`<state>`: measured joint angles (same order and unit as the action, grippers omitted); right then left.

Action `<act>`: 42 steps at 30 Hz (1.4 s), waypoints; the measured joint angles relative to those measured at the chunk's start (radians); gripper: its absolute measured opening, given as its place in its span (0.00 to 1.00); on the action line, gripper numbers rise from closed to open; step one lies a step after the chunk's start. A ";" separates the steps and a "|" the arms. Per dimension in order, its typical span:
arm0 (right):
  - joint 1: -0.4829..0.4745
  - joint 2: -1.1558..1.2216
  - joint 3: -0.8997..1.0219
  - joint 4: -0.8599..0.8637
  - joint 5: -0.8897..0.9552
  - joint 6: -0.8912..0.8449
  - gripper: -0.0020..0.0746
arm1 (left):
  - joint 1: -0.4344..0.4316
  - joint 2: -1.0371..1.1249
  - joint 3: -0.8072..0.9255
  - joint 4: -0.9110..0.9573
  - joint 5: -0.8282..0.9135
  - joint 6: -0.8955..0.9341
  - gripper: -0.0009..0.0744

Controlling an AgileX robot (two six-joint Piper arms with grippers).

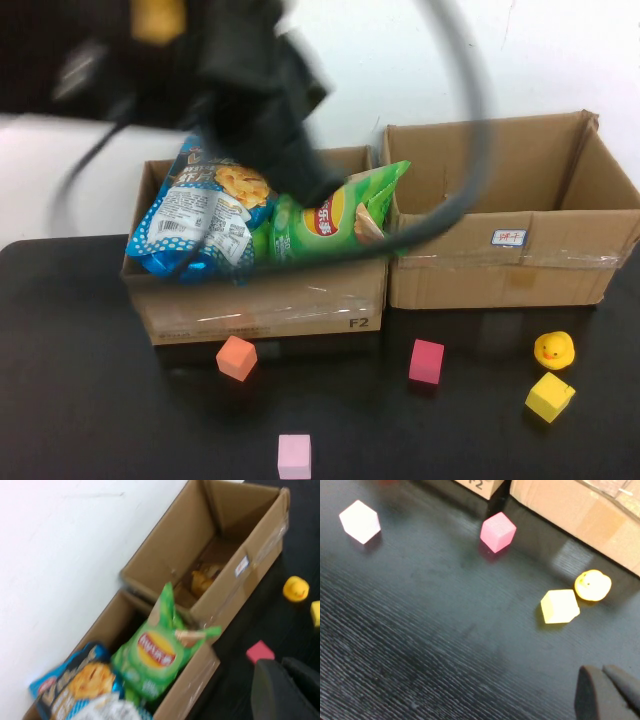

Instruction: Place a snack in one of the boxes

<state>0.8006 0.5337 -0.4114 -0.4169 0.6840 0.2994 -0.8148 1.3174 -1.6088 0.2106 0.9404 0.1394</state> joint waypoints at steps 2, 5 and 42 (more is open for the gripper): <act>0.000 0.000 0.000 0.008 -0.002 -0.004 0.03 | 0.000 -0.084 0.104 0.032 -0.039 -0.043 0.01; 0.000 0.000 0.000 0.015 -0.005 -0.010 0.03 | 0.000 -0.228 0.288 0.077 -0.160 -0.116 0.01; 0.000 0.000 0.000 0.071 0.047 -0.012 0.03 | 0.284 -0.879 0.997 0.115 -0.408 -0.360 0.01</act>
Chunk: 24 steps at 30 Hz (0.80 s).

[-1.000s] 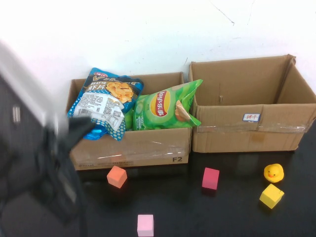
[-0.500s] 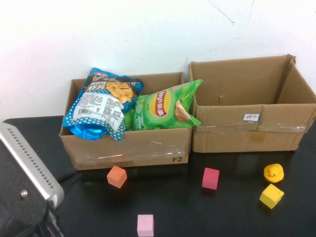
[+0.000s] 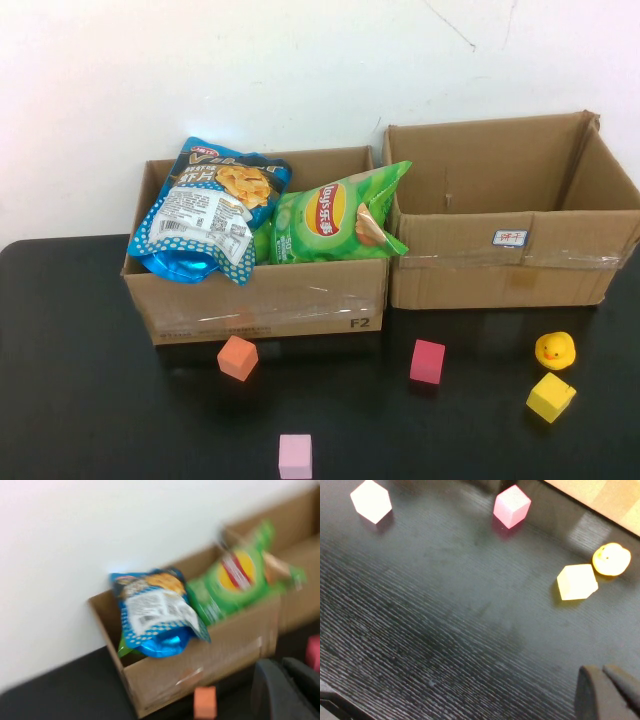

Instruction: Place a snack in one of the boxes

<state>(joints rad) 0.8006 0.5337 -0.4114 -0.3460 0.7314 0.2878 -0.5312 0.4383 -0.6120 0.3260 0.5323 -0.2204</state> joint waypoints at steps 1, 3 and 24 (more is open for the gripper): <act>0.000 0.000 0.000 0.000 0.000 0.000 0.03 | 0.049 -0.032 0.000 -0.036 0.000 -0.031 0.01; 0.000 0.000 0.000 0.000 0.000 0.000 0.02 | 0.143 -0.091 0.000 -0.099 0.012 -0.075 0.01; 0.000 0.000 0.000 0.002 0.000 0.002 0.03 | 0.624 -0.322 0.550 -0.288 -0.337 -0.002 0.01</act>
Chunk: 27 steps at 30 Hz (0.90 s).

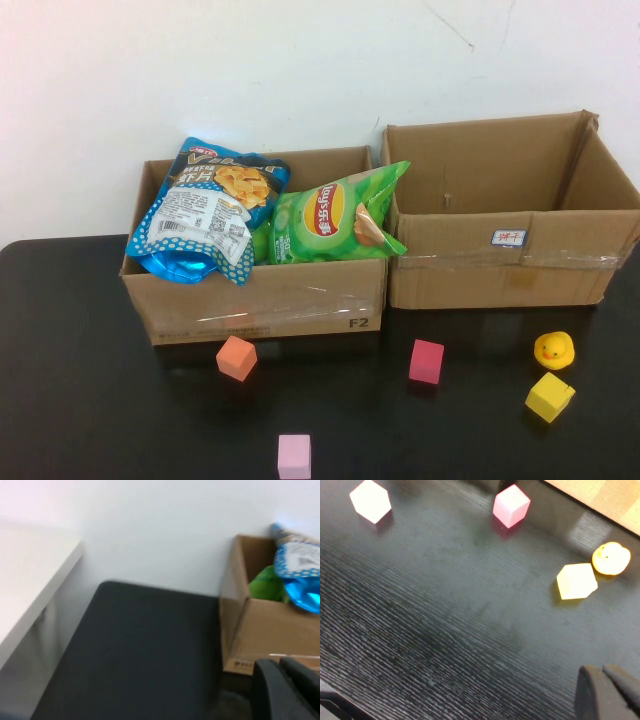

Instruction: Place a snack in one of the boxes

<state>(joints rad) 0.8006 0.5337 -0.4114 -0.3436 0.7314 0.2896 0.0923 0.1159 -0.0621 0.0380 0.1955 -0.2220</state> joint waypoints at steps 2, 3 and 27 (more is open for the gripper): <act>0.000 0.000 0.000 0.000 0.000 0.000 0.03 | -0.026 -0.041 0.066 0.009 -0.062 0.004 0.01; 0.000 0.000 0.000 0.000 0.000 0.000 0.03 | -0.035 -0.057 0.078 0.011 -0.069 0.004 0.01; 0.000 0.000 0.000 0.002 0.000 0.002 0.03 | -0.208 -0.126 0.082 -0.002 0.147 0.066 0.01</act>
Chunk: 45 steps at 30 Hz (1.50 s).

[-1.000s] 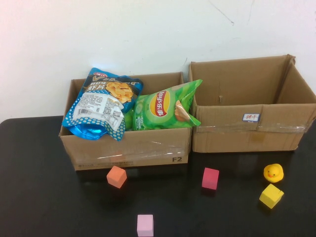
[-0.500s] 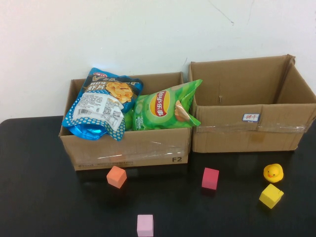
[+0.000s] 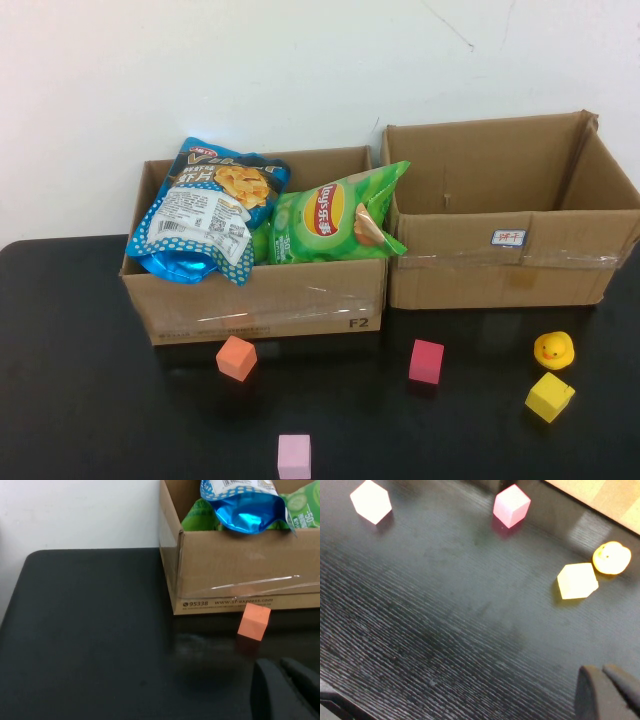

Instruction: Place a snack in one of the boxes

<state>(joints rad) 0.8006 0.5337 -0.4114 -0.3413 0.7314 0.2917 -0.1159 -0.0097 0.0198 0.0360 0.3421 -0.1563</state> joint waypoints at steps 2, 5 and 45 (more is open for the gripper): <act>0.000 0.000 0.000 0.000 0.000 0.000 0.03 | 0.000 0.000 0.000 0.000 0.002 0.000 0.01; 0.000 0.000 0.000 0.000 0.000 0.002 0.03 | 0.000 0.000 0.000 0.002 0.002 0.000 0.01; -0.371 -0.421 0.142 0.086 -0.238 -0.103 0.03 | 0.018 0.000 0.000 0.002 0.002 0.000 0.01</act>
<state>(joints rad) 0.4292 0.1125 -0.2691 -0.2550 0.4931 0.1882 -0.0978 -0.0097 0.0198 0.0378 0.3441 -0.1563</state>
